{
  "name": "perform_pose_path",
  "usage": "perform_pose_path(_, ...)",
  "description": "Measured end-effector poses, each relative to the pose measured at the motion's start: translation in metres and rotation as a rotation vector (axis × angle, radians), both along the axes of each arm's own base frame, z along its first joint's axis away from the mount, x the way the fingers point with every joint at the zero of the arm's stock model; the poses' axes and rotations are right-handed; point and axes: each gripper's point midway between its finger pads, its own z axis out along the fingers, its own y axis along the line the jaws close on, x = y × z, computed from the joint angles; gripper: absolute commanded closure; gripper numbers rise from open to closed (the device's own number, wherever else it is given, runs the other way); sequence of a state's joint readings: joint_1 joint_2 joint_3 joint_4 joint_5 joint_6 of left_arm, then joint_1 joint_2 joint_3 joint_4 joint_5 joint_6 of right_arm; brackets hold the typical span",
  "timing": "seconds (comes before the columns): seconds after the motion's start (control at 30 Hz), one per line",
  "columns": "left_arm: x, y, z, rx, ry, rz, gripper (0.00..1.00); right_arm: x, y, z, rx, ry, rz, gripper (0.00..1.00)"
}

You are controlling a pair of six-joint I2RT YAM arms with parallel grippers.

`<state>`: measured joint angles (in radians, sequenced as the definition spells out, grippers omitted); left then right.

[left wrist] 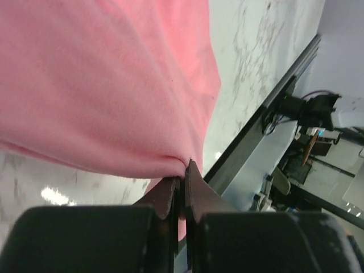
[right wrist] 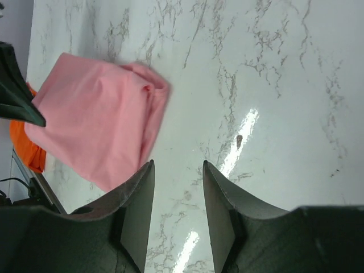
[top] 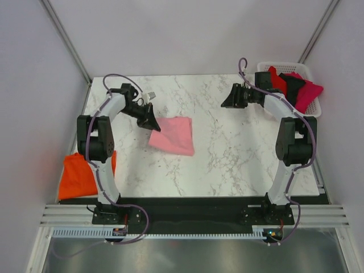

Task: Fold and stack the t-shirts
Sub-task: Neatly place the folded tshirt to the corner

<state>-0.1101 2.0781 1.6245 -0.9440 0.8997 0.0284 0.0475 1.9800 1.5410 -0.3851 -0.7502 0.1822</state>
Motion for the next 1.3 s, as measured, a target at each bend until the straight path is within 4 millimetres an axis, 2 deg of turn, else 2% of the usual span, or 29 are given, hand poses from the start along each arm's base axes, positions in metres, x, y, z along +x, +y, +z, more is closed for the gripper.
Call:
perform_pose_path(0.07, -0.02, 0.018, 0.004, 0.047, 0.027, -0.018, 0.98, 0.0, -0.007, 0.002, -0.007, -0.009, -0.007, 0.53)
perform_pose_path(0.2, -0.06, 0.044, -0.003, 0.159, 0.108, -0.065, 0.98, -0.005, -0.012, -0.006, -0.017, 0.02, -0.013, 0.52)
perform_pose_path(0.43, -0.106, 0.081, 0.001, 0.326, 0.1, -0.134, 0.98, -0.013, -0.01, -0.005, -0.016, 0.036, -0.005, 0.53)
perform_pose_path(0.67, -0.123, 0.132, 0.027, 0.473, -0.043, -0.1, 0.98, -0.033, -0.009, 0.006, -0.01, 0.028, 0.013, 0.54)
perform_pose_path(0.87, -0.141, 0.176, 0.041, 0.609, -0.14, -0.044, 0.98, -0.053, -0.007, 0.002, -0.001, 0.056, 0.031, 0.55)
perform_pose_path(1.1, -0.182, 0.2, 0.039, 0.752, -0.177, -0.083, 0.98, -0.061, -0.006, -0.003, 0.009, 0.081, 0.045, 0.55)
perform_pose_path(1.3, -0.193, 0.224, 0.042, 0.845, -0.188, -0.075, 0.98, -0.063, -0.003, -0.001, 0.024, 0.08, 0.058, 0.56)
